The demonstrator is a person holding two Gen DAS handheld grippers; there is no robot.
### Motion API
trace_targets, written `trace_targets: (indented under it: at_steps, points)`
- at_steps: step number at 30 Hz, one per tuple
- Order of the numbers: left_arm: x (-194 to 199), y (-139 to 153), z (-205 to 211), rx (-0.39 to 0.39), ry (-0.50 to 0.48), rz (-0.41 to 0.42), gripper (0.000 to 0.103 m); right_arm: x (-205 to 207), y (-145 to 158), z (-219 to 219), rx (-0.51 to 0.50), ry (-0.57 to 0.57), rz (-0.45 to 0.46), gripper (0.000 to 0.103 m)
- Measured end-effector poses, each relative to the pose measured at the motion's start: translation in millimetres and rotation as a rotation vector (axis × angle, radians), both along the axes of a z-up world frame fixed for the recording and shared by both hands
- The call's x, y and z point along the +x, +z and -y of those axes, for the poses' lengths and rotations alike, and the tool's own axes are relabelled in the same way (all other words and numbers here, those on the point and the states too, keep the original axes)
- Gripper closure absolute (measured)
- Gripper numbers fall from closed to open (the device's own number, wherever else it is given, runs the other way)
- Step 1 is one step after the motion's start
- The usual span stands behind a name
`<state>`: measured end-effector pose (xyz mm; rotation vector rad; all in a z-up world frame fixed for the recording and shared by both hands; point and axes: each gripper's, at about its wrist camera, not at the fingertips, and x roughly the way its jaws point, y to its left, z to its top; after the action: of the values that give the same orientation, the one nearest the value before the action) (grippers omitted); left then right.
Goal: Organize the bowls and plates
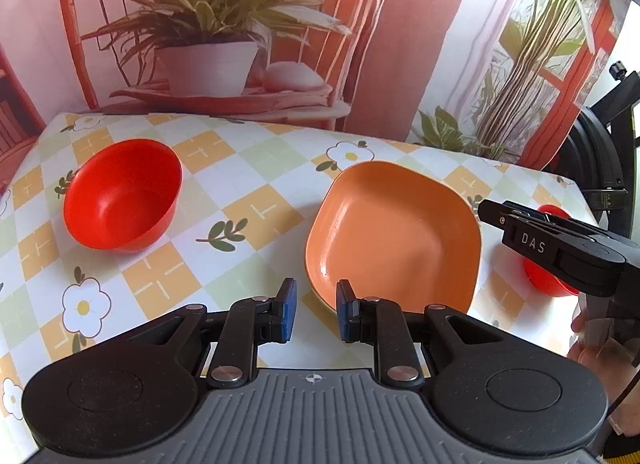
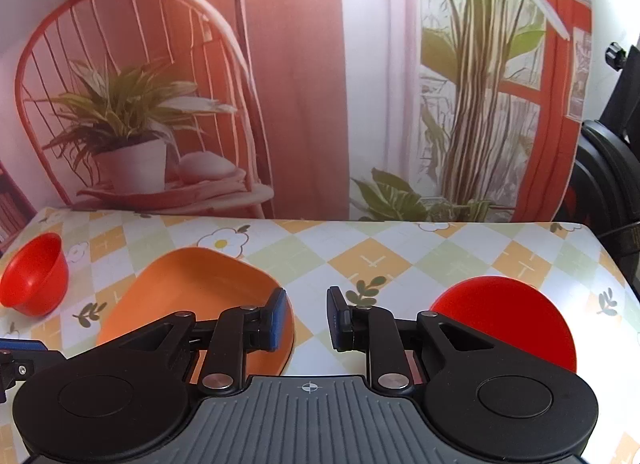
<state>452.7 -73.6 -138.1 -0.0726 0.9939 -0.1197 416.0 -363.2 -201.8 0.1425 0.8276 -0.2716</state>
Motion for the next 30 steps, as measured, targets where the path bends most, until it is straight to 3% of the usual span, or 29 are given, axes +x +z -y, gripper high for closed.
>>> trace_targets:
  at_steps: [6, 15, 21, 30]
  points:
    - [-32.2, 29.2, 6.5, -0.013, -0.035, 0.063, 0.081, -62.7, 39.1, 4.7, 0.066, -0.096, 0.11, 0.083]
    - [-87.3, 54.7, 40.5, -0.012, -0.175, 0.17, 0.081, -174.9, 86.3, 4.9, 0.054, -0.234, 0.28, 0.083]
    - [-124.7, 57.2, 71.0, -0.025, -0.272, 0.251, 0.081, -239.6, 94.6, 2.0, -0.002, -0.296, 0.324, 0.083]
    - [-153.2, 36.2, 112.7, -0.102, -0.357, 0.21, 0.081, -312.3, 94.4, 2.7, -0.135, -0.397, 0.375, 0.083]
